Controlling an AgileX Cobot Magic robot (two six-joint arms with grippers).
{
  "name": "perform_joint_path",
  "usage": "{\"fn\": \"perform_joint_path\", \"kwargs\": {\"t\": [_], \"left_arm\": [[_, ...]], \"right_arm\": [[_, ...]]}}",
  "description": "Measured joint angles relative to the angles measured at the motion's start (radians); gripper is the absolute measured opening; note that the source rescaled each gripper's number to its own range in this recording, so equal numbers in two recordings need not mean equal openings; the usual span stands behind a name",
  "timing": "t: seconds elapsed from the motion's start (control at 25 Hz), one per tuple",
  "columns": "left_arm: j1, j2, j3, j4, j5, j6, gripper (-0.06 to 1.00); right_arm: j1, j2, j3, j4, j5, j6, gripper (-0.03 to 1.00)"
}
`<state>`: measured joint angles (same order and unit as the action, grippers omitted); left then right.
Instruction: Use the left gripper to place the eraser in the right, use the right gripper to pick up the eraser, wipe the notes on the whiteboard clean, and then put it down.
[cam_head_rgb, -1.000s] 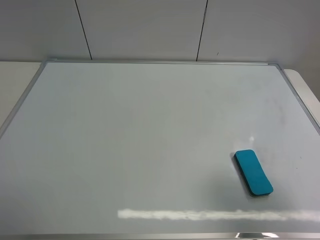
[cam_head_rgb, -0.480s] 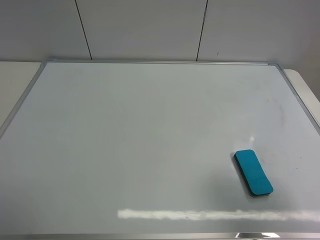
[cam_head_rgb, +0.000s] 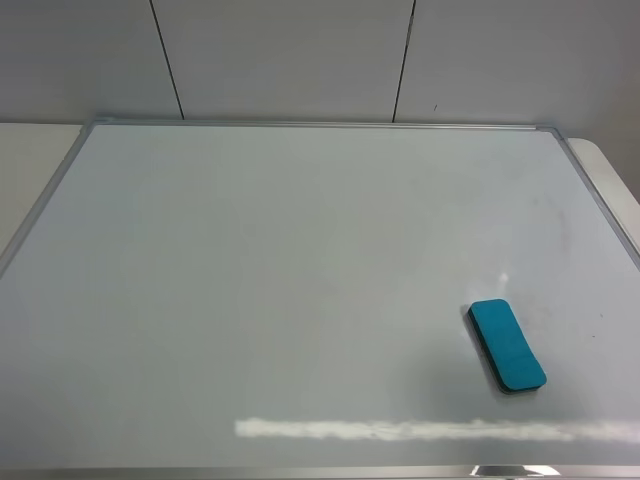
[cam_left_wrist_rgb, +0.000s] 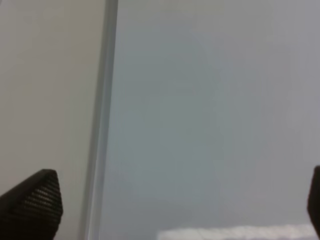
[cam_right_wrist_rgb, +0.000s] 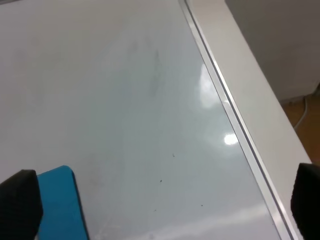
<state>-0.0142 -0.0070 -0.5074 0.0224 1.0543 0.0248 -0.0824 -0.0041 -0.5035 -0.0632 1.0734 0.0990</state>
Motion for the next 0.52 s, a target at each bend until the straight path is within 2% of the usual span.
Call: {"fn": "perform_joint_path", "kwargs": {"t": [0.52], "left_arm": [[0.000, 0.000, 0.000, 0.000, 0.000, 0.000, 1.00]], "right_arm": [[-0.008, 0.000, 0.000, 0.000, 0.000, -0.013, 1.00]]}}
